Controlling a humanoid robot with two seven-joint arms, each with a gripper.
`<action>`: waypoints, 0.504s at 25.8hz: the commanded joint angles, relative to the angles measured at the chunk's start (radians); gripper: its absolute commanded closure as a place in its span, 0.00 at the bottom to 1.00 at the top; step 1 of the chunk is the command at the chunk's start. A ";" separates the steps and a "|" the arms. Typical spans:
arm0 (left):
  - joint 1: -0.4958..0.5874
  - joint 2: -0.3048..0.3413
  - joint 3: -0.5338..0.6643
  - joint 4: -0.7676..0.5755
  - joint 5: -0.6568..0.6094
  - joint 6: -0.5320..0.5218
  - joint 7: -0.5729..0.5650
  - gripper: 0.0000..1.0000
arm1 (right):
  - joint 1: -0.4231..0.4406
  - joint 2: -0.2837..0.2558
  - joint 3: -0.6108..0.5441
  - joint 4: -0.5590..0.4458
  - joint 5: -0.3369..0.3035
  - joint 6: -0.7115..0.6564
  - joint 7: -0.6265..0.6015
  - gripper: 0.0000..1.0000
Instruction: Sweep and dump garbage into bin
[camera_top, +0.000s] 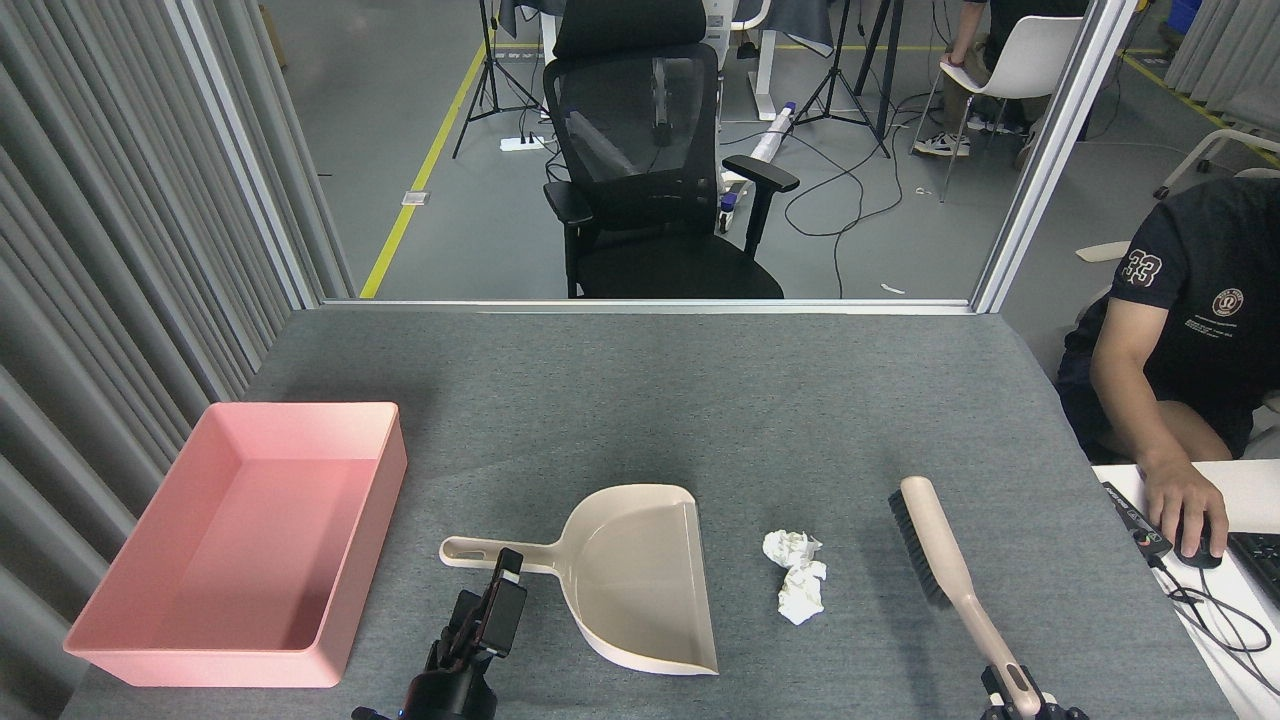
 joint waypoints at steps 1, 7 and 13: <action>-0.024 -0.004 0.002 0.064 0.000 -0.003 0.010 0.00 | 0.012 0.009 0.001 -0.001 0.000 -0.001 -0.006 0.84; -0.102 -0.010 0.009 0.165 0.000 -0.019 -0.007 0.01 | 0.014 0.029 0.001 -0.003 0.000 -0.001 -0.006 0.84; -0.143 -0.006 0.062 0.226 -0.005 -0.032 -0.071 0.01 | 0.014 0.029 0.015 -0.007 0.000 -0.001 -0.008 0.84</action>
